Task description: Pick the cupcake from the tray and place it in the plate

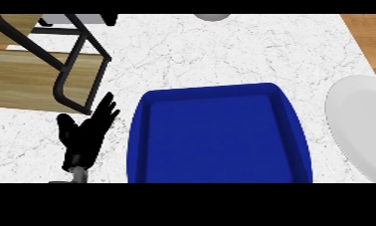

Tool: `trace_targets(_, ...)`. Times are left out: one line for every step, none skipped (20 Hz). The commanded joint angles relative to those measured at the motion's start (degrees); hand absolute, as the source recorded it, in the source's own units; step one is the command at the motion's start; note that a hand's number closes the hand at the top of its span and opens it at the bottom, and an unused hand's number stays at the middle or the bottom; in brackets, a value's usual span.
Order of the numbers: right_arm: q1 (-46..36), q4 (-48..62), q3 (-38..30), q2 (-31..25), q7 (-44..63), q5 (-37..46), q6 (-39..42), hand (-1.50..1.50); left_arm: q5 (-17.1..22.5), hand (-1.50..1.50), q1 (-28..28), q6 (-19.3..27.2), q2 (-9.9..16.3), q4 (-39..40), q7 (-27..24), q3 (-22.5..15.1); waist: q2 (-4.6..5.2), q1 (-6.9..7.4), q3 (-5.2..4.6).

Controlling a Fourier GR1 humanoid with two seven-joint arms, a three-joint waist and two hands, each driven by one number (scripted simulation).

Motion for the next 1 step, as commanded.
trace_targets(1.42,-2.84,1.39,5.11,-1.39,3.68,-1.39,-1.50,-0.87,0.00,-1.59,1.96,-0.95,-1.57,5.25,0.05,0.31,0.11,-0.14)
